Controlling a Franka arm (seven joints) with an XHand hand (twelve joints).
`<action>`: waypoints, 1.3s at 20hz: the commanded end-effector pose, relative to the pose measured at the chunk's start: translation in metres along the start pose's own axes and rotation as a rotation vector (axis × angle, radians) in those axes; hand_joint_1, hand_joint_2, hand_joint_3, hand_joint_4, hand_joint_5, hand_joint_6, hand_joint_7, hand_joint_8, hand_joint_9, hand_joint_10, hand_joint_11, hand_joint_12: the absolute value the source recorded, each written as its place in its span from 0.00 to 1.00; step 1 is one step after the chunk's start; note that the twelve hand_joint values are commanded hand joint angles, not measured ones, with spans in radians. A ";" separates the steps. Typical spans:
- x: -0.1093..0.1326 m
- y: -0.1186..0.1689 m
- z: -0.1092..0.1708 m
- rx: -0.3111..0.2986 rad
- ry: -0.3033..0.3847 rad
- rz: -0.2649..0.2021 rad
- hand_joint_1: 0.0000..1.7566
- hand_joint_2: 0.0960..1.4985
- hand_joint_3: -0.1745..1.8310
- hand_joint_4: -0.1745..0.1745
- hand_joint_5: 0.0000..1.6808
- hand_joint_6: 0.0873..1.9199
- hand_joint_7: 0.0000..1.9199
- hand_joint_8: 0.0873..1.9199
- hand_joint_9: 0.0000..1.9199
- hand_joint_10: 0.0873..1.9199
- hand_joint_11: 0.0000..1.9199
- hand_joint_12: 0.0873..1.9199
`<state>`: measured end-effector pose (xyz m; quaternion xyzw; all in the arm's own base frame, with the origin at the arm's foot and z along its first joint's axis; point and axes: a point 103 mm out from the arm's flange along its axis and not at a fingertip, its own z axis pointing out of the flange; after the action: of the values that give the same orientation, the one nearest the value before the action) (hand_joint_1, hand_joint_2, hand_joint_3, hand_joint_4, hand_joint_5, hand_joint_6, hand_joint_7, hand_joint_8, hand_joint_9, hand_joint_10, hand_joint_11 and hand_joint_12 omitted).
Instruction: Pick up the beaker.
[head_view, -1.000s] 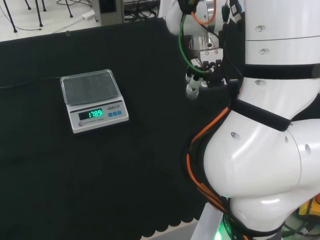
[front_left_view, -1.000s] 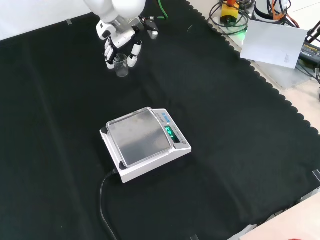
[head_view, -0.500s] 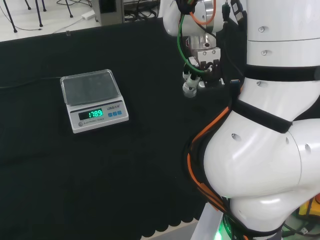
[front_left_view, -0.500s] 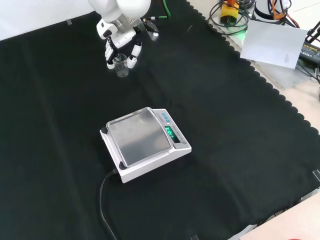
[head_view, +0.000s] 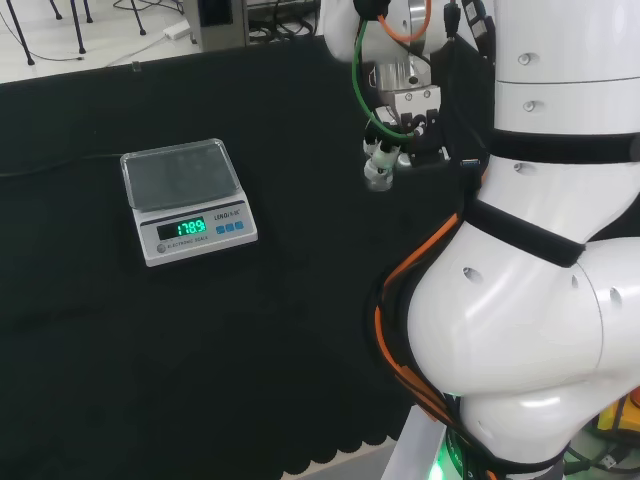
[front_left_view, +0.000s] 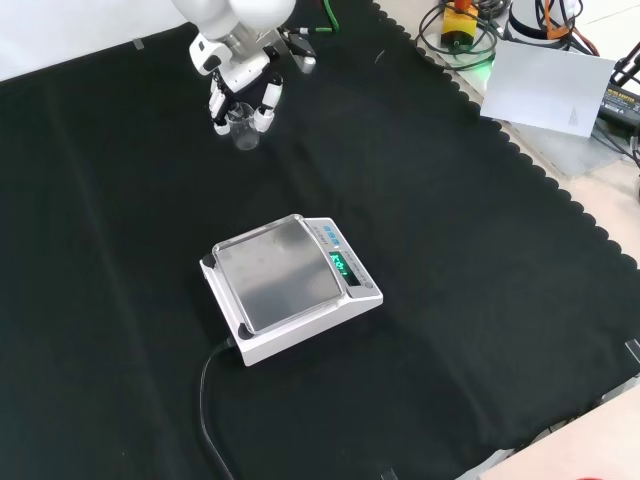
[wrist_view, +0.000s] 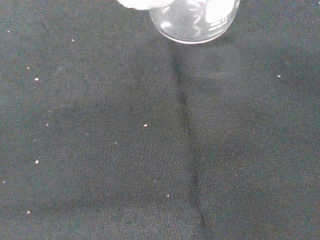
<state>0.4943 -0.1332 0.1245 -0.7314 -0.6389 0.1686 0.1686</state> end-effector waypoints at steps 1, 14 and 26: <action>-0.002 -0.005 -0.018 0.052 0.006 -0.043 0.61 0.79 0.07 0.32 0.50 0.63 0.42 0.44 0.53 0.42 0.40 0.63; 0.004 -0.037 -0.057 -0.008 -0.037 -0.089 0.61 0.79 0.07 0.27 0.49 0.63 0.45 0.46 0.54 0.43 0.41 0.62; 0.008 -0.077 -0.106 -0.076 -0.078 -0.085 0.61 0.79 0.08 0.27 0.50 0.63 0.46 0.46 0.54 0.44 0.42 0.61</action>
<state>0.4849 -0.1246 0.2364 -0.7045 -0.6783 0.1588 0.1355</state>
